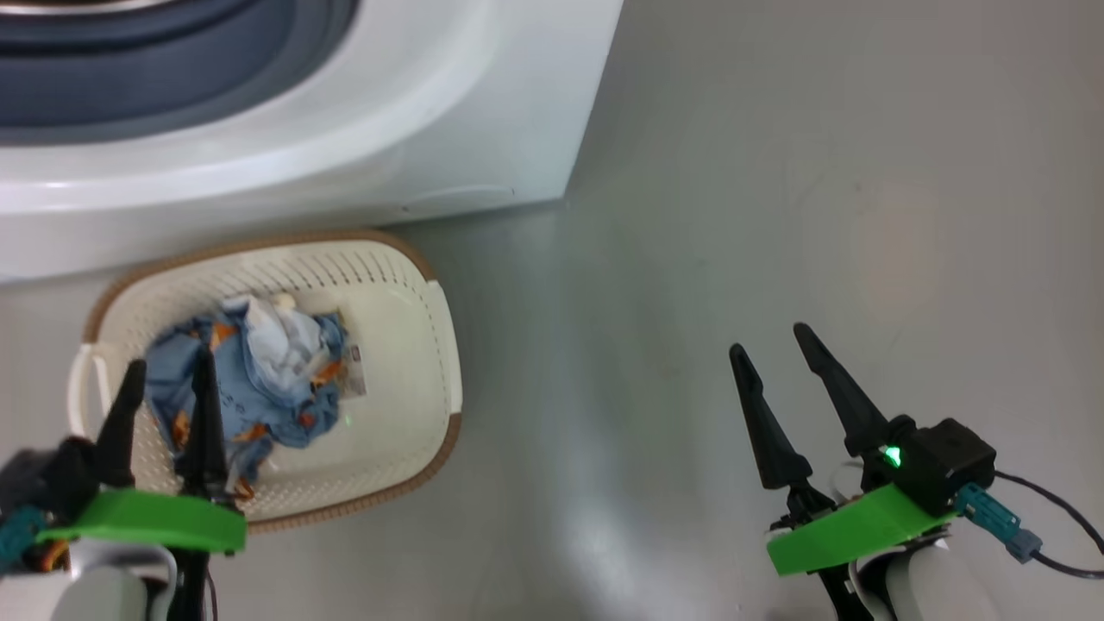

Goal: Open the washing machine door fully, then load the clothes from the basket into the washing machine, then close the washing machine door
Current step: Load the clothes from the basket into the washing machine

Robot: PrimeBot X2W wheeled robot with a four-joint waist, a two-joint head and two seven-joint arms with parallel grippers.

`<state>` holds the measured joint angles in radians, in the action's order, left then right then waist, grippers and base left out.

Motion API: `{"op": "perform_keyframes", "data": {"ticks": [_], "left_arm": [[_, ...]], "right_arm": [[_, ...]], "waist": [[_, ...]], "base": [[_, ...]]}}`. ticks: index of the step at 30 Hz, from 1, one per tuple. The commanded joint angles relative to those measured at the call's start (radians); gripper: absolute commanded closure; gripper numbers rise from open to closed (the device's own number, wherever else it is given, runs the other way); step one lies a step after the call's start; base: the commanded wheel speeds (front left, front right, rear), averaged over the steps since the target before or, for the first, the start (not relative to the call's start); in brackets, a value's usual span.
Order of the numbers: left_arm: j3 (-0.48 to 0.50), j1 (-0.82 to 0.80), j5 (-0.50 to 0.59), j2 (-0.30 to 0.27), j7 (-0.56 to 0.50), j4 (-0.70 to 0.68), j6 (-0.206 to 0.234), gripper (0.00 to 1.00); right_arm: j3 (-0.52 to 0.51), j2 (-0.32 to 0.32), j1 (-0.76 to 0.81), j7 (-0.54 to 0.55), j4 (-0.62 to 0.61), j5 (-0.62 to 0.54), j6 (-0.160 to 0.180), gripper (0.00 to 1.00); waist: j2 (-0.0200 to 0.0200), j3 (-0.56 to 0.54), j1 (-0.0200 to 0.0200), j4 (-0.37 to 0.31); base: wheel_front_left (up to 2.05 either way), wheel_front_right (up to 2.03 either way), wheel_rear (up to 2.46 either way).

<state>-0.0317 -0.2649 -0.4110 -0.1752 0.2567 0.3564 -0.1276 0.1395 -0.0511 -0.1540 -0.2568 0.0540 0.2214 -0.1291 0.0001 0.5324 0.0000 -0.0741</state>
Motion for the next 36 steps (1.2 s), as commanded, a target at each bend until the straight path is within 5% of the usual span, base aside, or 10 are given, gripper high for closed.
{"op": "perform_keyframes", "data": {"ticks": [1, 16, 36], "left_arm": [[0.025, -0.028, -0.007, -0.035, 0.005, -0.001, -0.003, 0.00], [-0.020, -0.238, -0.053, -0.092, 0.005, 0.186, -0.003, 0.00], [-0.053, -0.548, -0.080, -0.153, 0.005, 0.633, -0.003, 0.00]], "right_arm": [[0.030, 0.001, -0.009, -0.005, -0.028, 0.008, -0.002, 0.00], [0.042, 0.001, -0.058, -0.005, -0.055, 0.019, -0.002, 0.00], [0.054, 0.001, -0.090, -0.005, -0.087, 0.029, -0.002, 0.00]], "waist": [[-0.0001, 0.081, 0.0000, -0.017], [-0.0001, 0.237, 0.0000, -0.046], [-0.0001, 0.385, 0.0000, -0.065]], "base": [[0.00, 0.00, 0.00], [0.00, 0.00, 0.00], [0.00, 0.00, 0.00]]}}
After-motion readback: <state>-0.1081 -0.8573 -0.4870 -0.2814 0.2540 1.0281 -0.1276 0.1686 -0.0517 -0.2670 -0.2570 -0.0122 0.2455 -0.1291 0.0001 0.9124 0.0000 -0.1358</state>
